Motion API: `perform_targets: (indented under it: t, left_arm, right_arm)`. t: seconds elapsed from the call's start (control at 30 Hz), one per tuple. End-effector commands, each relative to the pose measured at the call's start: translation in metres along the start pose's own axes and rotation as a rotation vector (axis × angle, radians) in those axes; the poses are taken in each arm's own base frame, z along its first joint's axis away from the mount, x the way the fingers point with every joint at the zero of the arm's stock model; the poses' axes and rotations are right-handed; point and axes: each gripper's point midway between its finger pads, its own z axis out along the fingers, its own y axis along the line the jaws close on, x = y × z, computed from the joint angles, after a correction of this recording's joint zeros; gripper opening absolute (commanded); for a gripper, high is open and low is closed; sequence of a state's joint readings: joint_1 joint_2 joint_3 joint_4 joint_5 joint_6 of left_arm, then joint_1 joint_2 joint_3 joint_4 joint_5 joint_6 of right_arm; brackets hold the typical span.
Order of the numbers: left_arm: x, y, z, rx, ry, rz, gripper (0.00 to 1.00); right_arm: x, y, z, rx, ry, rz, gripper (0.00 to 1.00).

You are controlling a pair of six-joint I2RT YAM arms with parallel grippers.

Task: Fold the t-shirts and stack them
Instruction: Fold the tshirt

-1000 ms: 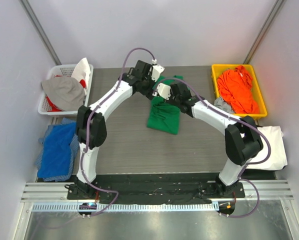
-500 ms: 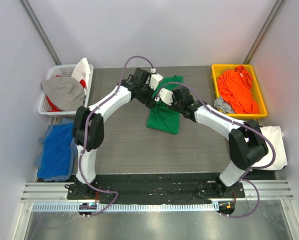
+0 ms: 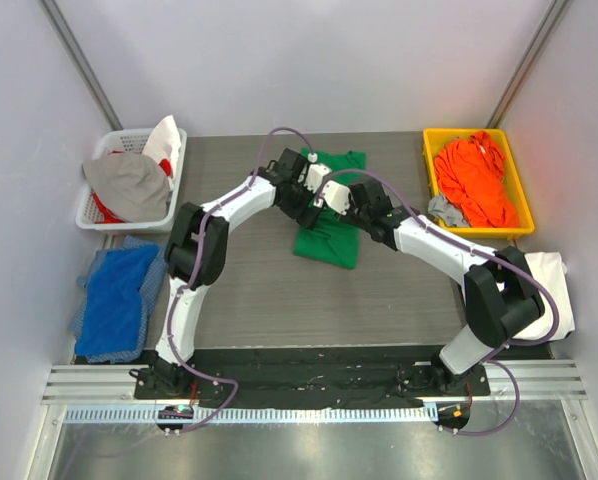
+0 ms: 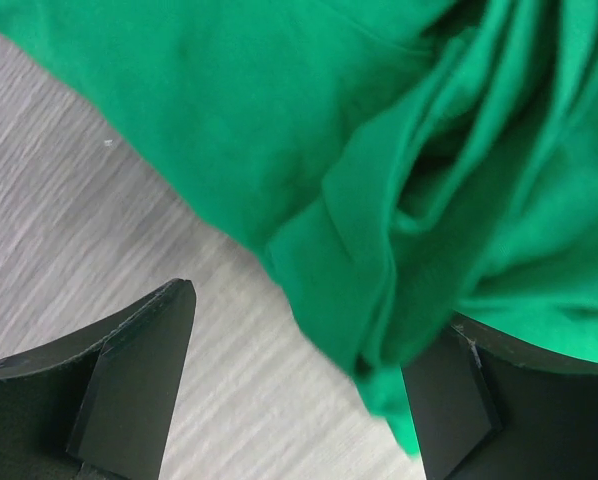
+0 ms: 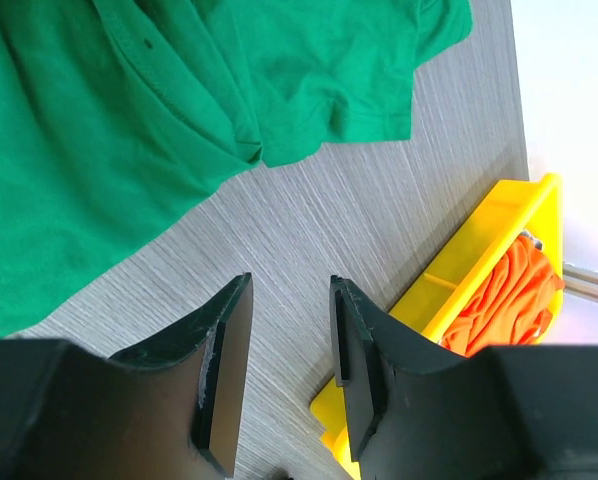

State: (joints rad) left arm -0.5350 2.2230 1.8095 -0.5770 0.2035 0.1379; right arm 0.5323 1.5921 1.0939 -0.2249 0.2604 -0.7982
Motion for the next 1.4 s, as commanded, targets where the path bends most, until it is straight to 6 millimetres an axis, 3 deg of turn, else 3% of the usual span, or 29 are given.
perform_targets:
  t: [0.0,0.4,0.7,0.87,1.1,1.33,1.37]
  left_arm:
    - [-0.040,0.014,0.000,-0.040,-0.108,0.016,0.84]
    - [-0.060,0.017,-0.003,-0.047,-0.171,0.007,0.84]
    - [-0.068,0.056,0.009,-0.162,-0.199,-0.010,0.84]
    - [-0.079,0.064,0.016,-0.179,-0.210,0.005,0.85]
    - [-0.071,0.059,0.022,-0.150,-0.182,-0.003,0.85]
    - [-0.054,0.043,-0.002,-0.116,-0.169,-0.021,0.86]
    - [-0.058,0.042,-0.012,-0.121,-0.185,-0.018,0.86]
  right_arm:
    - [-0.007,-0.013,-0.009,0.050,-0.041,0.023,0.43]
    - [0.009,0.007,0.006,0.019,-0.002,0.007,0.43]
    - [0.011,0.008,0.012,0.026,0.006,0.002,0.43]
    - [0.014,0.011,0.018,0.027,0.022,0.008,0.43]
    - [0.009,0.005,0.026,0.059,0.020,0.033,0.43]
    - [-0.008,-0.009,0.030,0.087,-0.005,0.060,0.43]
    - [-0.008,-0.010,0.032,0.088,-0.004,0.060,0.43]
